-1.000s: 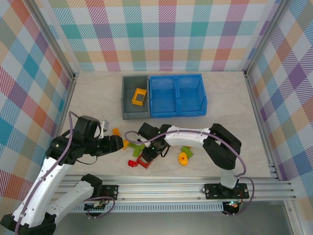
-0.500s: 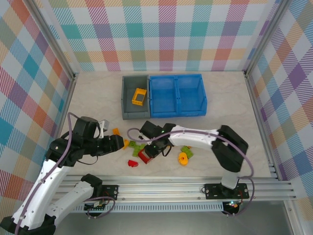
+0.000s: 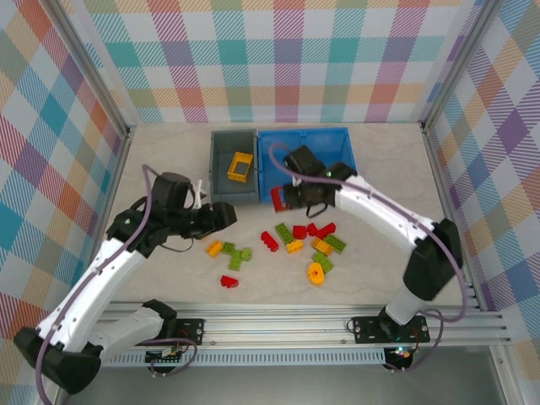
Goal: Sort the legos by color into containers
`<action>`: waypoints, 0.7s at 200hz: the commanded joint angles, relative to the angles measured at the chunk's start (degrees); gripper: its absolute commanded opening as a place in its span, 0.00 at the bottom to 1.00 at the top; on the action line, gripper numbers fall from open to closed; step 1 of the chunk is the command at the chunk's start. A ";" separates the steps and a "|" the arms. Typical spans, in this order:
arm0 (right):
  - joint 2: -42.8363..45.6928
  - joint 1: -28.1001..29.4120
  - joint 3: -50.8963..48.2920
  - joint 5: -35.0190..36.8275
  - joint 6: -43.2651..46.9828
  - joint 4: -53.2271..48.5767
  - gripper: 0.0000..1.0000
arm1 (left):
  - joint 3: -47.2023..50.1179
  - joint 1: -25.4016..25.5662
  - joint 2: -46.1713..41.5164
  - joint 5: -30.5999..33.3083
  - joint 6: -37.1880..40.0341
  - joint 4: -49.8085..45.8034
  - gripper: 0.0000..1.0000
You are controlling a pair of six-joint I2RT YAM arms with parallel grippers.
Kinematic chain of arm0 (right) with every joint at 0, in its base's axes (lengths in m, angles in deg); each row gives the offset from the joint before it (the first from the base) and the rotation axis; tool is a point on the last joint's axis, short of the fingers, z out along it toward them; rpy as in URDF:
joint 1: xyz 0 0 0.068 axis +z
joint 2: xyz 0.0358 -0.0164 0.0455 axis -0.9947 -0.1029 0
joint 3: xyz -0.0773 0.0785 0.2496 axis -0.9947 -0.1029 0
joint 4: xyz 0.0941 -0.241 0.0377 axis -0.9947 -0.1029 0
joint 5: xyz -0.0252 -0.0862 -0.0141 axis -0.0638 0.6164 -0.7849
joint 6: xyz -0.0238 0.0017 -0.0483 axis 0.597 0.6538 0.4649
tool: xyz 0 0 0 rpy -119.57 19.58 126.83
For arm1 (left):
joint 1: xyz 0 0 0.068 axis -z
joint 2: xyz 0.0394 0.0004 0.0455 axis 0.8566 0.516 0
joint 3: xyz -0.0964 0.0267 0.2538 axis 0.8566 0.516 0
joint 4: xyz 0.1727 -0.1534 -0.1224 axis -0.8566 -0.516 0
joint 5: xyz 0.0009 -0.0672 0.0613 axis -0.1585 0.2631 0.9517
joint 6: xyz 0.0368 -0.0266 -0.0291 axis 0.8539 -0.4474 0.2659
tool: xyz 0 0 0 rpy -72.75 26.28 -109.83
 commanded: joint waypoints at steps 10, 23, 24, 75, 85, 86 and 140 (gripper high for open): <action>-13.18 -3.16 14.97 5.64 -1.91 -3.94 0.20 | -4.64 4.50 4.90 9.63 -0.49 8.90 0.61; -19.16 -4.21 21.95 6.66 -2.32 -5.62 0.20 | -5.26 6.04 6.22 14.80 -0.84 10.21 0.60; -19.54 -4.26 22.41 6.69 -2.35 -5.76 0.20 | -5.30 6.24 6.34 15.12 -0.75 10.32 0.60; -37.18 -6.76 42.29 6.93 -3.10 -9.16 0.21 | -6.64 12.43 10.50 23.96 0.82 15.29 0.57; -39.30 -6.85 44.71 6.79 -2.73 -9.31 0.22 | -6.67 12.96 11.00 24.28 0.83 15.54 0.57; -39.50 -6.81 44.99 6.89 -2.64 -9.32 0.22 | -6.66 12.96 11.05 24.30 0.87 15.58 0.57; -45.36 -7.90 51.95 4.69 -3.70 -12.25 0.39 | -5.21 14.44 11.30 24.78 0.36 14.86 0.57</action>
